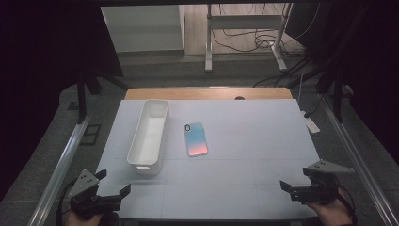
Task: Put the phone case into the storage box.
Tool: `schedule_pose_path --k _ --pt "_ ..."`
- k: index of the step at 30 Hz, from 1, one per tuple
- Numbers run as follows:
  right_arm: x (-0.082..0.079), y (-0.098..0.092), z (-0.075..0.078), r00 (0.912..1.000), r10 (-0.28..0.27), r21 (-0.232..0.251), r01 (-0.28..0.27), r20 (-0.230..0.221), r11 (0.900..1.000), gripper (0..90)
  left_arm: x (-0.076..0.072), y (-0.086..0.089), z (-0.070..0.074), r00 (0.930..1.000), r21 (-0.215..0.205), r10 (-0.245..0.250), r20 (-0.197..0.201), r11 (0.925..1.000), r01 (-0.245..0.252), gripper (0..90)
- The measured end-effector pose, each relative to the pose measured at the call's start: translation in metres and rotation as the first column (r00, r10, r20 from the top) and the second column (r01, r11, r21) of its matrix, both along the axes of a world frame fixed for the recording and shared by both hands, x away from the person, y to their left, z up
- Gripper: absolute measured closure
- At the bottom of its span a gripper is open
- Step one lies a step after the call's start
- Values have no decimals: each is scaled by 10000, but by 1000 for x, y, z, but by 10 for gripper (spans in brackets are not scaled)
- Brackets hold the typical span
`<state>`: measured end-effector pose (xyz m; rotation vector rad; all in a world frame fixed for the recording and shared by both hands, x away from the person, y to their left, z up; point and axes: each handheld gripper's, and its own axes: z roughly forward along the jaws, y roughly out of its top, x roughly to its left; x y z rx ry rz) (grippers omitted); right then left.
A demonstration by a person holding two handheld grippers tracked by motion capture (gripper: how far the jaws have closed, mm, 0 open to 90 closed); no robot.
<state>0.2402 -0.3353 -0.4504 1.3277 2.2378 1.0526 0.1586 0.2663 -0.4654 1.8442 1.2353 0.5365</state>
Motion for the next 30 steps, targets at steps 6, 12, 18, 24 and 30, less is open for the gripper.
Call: schedule_pose_path --k 6,12,18,24,30 --pt "0 2 0 9999 141 -101 -141 8 9999 0 0 0 0 9999 21 -113 -17 9999 113 23" --pt "0 3 0 9997 244 -191 -245 -78 9995 0 0 0 0 9999 11 -163 -27 9999 163 25" --pt "1 4 -1 9993 343 -237 -346 -140 9991 0 0 1 0 9998 -47 -196 -11 9998 196 28" --pt "1 5 -1 9992 351 -286 -357 -201 9990 0 0 0 0 9998 -30 -211 1 9998 211 28" --pt "3 6 -1 9983 457 -284 -467 -361 9985 0 0 0 0 9998 -28 -219 -2 9998 219 28"
